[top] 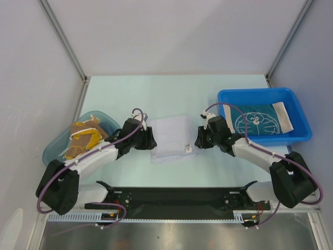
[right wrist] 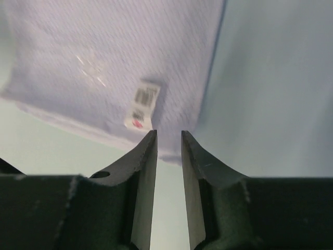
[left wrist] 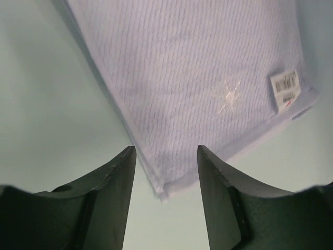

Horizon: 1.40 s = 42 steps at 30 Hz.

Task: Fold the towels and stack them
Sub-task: Fold the towel

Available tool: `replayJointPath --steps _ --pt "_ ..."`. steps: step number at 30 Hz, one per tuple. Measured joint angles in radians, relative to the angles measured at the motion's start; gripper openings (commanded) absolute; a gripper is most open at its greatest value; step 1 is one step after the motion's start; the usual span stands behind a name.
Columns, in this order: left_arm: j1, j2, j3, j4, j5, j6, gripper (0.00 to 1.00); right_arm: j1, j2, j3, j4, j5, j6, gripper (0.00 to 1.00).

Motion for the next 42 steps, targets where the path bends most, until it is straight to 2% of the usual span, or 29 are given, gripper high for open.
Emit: replayJointPath --steps 5,11,14,17,23,35,42 --pt "-0.001 0.139 0.131 -0.002 0.002 0.033 0.47 0.0 0.055 0.13 -0.034 -0.025 0.0 0.3" --pt "-0.012 0.219 0.147 -0.032 0.028 0.027 0.36 0.0 0.067 0.158 -0.071 -0.018 0.005 0.3" --pt "-0.019 0.219 0.136 -0.053 0.018 -0.003 0.45 0.0 0.072 0.158 -0.108 0.011 0.026 0.31" --pt "-0.032 0.226 0.117 -0.084 -0.008 -0.04 0.47 0.0 0.088 0.158 -0.14 0.052 0.055 0.32" --pt "-0.053 0.266 0.116 -0.116 -0.065 -0.107 0.41 0.01 0.127 0.146 -0.16 0.104 0.128 0.29" --pt "-0.055 0.233 0.114 -0.202 -0.165 -0.148 0.37 0.129 0.135 0.054 -0.148 0.194 0.275 0.22" --pt "-0.055 0.164 0.048 -0.19 -0.121 -0.175 0.36 0.153 0.116 0.036 -0.142 0.227 0.308 0.12"
